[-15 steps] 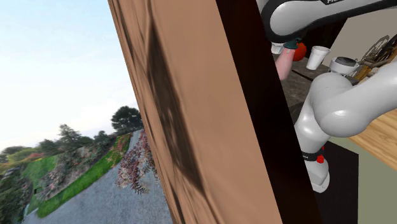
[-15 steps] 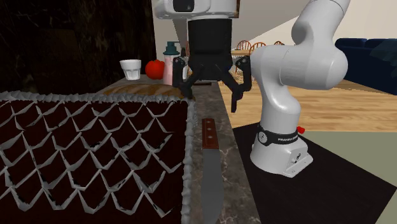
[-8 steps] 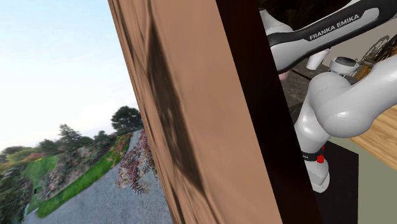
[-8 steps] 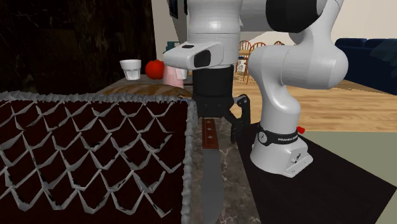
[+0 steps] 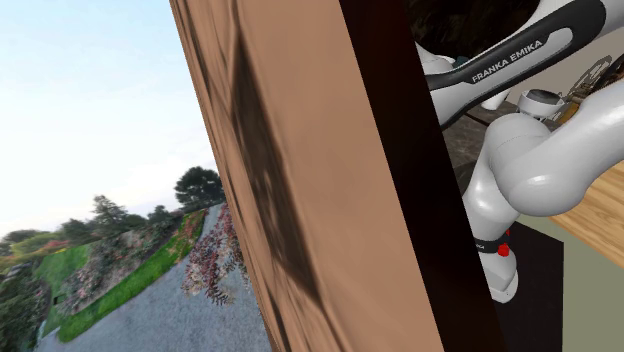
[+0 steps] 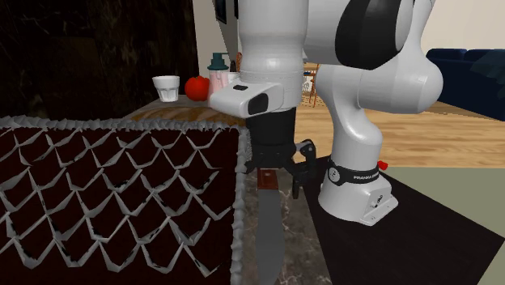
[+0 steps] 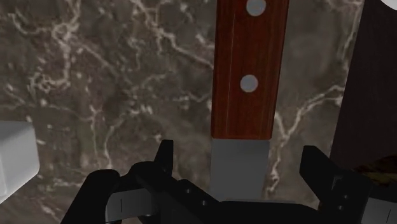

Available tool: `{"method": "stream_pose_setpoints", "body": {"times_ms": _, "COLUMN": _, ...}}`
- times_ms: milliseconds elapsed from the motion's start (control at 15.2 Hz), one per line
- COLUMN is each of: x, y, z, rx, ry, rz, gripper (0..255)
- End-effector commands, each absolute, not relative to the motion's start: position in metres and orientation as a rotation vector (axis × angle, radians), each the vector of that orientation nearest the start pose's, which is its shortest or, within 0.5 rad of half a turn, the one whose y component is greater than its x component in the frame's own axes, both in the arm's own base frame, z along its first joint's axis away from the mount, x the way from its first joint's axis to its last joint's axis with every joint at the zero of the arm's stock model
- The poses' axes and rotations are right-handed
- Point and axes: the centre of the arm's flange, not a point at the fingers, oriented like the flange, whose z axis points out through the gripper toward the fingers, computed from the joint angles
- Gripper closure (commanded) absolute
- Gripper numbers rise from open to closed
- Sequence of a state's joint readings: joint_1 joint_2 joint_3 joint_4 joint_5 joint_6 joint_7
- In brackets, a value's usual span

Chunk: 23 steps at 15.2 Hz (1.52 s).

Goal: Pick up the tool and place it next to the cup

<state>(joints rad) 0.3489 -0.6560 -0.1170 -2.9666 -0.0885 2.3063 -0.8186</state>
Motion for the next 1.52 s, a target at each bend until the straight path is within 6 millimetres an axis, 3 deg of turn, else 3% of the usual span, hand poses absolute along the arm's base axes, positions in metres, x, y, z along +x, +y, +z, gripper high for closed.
{"method": "stream_pose_setpoints", "body": {"times_ms": 0, "x": 0.290, "y": 0.075, "z": 0.326, "rx": -2.644, "ry": -1.684, "rz": 0.005, "gripper": 0}}
{"method": "stream_pose_setpoints", "body": {"times_ms": 264, "x": 0.290, "y": 0.075, "z": 0.326, "rx": -2.644, "ry": -1.684, "rz": 0.005, "gripper": 0}}
{"method": "stream_pose_setpoints", "body": {"times_ms": 330, "x": 0.290, "y": 0.075, "z": 0.326, "rx": -2.644, "ry": -1.684, "rz": 0.005, "gripper": 255}}
{"method": "stream_pose_setpoints", "body": {"times_ms": 924, "x": 0.290, "y": 0.075, "z": 0.326, "rx": -2.644, "ry": -1.684, "rz": 0.005, "gripper": 255}}
{"method": "stream_pose_setpoints", "body": {"times_ms": 1452, "x": 0.290, "y": 0.075, "z": 0.368, "rx": -2.644, "ry": -1.684, "rz": 0.005, "gripper": 255}}
